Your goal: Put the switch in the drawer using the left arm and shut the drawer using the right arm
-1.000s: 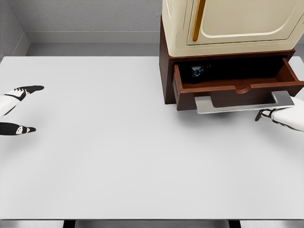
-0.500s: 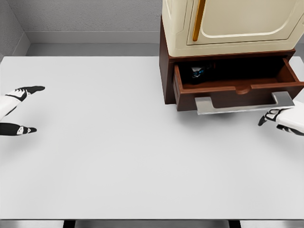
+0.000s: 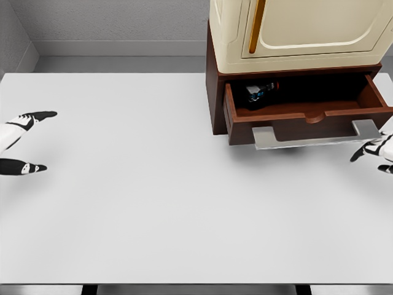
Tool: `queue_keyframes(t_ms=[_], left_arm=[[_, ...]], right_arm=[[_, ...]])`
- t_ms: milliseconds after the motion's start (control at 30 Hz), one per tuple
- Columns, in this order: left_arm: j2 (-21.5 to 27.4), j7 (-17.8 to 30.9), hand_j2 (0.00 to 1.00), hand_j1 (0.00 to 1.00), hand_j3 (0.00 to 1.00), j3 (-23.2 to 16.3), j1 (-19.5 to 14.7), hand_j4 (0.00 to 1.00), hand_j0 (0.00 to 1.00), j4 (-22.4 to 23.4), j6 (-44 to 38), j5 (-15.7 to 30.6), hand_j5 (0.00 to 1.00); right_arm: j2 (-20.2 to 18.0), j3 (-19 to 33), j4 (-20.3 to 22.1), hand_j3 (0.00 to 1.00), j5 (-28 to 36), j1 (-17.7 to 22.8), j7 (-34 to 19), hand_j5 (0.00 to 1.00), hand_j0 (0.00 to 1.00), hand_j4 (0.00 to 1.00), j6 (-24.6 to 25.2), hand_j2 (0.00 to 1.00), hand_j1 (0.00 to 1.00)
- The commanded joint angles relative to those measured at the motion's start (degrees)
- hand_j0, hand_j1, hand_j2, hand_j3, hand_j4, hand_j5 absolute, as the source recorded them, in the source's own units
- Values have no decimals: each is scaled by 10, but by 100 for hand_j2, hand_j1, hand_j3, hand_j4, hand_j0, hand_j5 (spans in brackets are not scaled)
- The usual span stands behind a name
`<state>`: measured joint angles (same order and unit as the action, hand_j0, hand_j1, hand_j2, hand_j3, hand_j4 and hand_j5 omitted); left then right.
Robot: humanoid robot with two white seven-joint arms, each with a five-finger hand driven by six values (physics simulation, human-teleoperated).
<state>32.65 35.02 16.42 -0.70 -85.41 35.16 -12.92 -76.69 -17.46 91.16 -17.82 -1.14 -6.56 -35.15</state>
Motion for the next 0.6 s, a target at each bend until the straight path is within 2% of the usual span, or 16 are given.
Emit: queue_keyframes(t_ms=[0,100,133,200,367,567], left_arm=[[0,0,100,100,100,0,0,100,100,2,-2,4,100],[0,0,100,100,100,0,0,100,100,4,-2,5,100],[0,0,100,100,100,0,0,100,100,4,-2,5,100],[0,0,100,100,100,0,0,100,100,4,-2,5,100],[0,0,100,100,100,0,-1,100,100,9,-2,5,100],[0,0,100,100,100,0,-2,100,100,9,-2,4,100]], right_arm=[[-10,1,5,72,15,0,15,72,72,72,1,72,72],[-15,0,4,77,11,9,18,77,77,77,1,77,77],[-17,-1,4,76,9,10,18,76,76,76,1,76,76],[-27,-1,0,66,9,25,17,66,66,66,1,66,66],[-44,-1,9,66,9,47,18,66,66,66,1,66,66],[-51,-3,76,72,13,55,18,72,72,72,1,72,72]])
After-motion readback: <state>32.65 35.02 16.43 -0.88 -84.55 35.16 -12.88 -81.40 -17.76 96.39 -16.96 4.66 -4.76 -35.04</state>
